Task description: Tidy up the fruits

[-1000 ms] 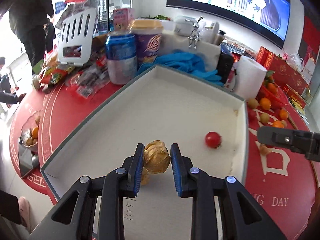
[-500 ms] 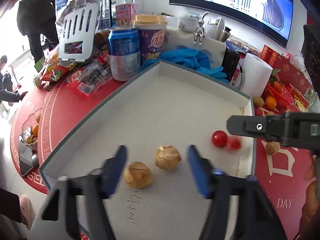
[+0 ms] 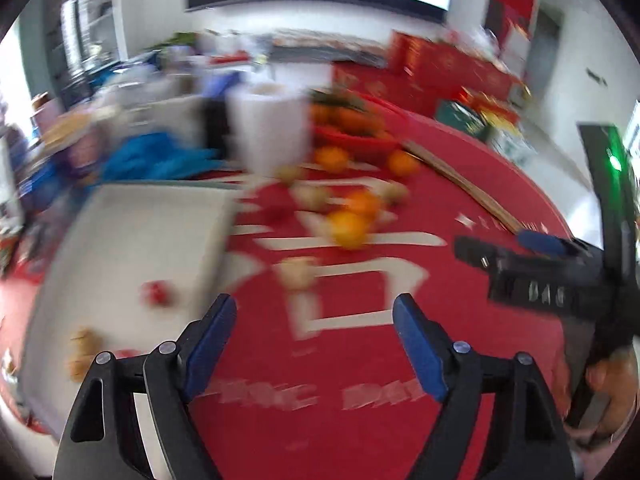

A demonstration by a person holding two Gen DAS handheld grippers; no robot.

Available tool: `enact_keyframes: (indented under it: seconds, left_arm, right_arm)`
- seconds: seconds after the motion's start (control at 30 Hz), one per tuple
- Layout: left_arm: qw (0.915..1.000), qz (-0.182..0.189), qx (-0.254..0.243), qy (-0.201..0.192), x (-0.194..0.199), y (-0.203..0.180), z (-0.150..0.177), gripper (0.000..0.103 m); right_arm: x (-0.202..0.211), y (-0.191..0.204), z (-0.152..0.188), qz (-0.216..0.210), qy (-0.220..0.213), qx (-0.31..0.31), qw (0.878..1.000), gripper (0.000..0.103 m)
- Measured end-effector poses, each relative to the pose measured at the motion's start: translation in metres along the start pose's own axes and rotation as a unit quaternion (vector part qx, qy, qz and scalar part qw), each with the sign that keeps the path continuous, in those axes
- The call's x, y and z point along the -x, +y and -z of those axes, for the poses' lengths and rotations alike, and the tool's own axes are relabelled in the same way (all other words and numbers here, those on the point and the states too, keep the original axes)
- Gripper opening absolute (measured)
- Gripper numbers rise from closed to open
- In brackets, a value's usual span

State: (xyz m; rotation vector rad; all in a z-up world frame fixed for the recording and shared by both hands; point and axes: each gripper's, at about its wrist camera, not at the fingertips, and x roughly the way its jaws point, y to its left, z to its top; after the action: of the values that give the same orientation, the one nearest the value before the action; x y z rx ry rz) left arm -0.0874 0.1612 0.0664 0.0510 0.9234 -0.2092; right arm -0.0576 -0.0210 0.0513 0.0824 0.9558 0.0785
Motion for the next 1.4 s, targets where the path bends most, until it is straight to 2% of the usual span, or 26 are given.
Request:
enact_keyframes:
  seconds: [0.13,0.2,0.33,0.43,0.47,0.53,0.67,1.4]
  left_arm:
    - [0.9994,0.001,-0.036,-0.001,-0.035,-0.061,-0.014,0.083]
    - [0.9989,0.002,-0.044,-0.014,-0.050,-0.084,-0.019,0.083]
    - [0.9990,0.011,-0.039,-0.017,-0.078,-0.114,-0.029,0.083]
    - [0.9991,0.004,-0.041,-0.008,-0.099,-0.129,-0.034,0.084]
    - [0.9989,-0.002,-0.047,0.008,-0.109,-0.134,-0.034,0.090]
    - [0.9995,0.003,-0.027,0.013,-0.113,-0.135,-0.042,0.103]
    - [0.9995,-0.013,-0.021,0.019,-0.115,-0.138,-0.048,0.103]
    - [0.9996,-0.010,-0.020,0.019,-0.118,-0.134,-0.046,0.103]
  right_arm:
    - [0.002,-0.066,0.031,0.066,0.003,-0.041,0.997,0.103]
    - [0.006,-0.085,0.045,0.080,0.000,-0.052,0.995,0.103]
    - [0.002,-0.105,0.061,0.105,-0.008,-0.062,0.993,0.103]
    - [0.002,-0.105,0.057,0.094,-0.022,-0.062,0.993,0.103]
    - [-0.001,-0.103,0.054,0.094,-0.019,-0.060,0.994,0.103]
    - [-0.006,-0.103,0.051,0.099,-0.009,-0.048,0.994,0.103]
    - [-0.007,-0.098,0.049,0.093,-0.010,-0.038,0.995,0.103]
    - [0.000,-0.101,0.058,0.077,-0.021,-0.047,0.996,0.103]
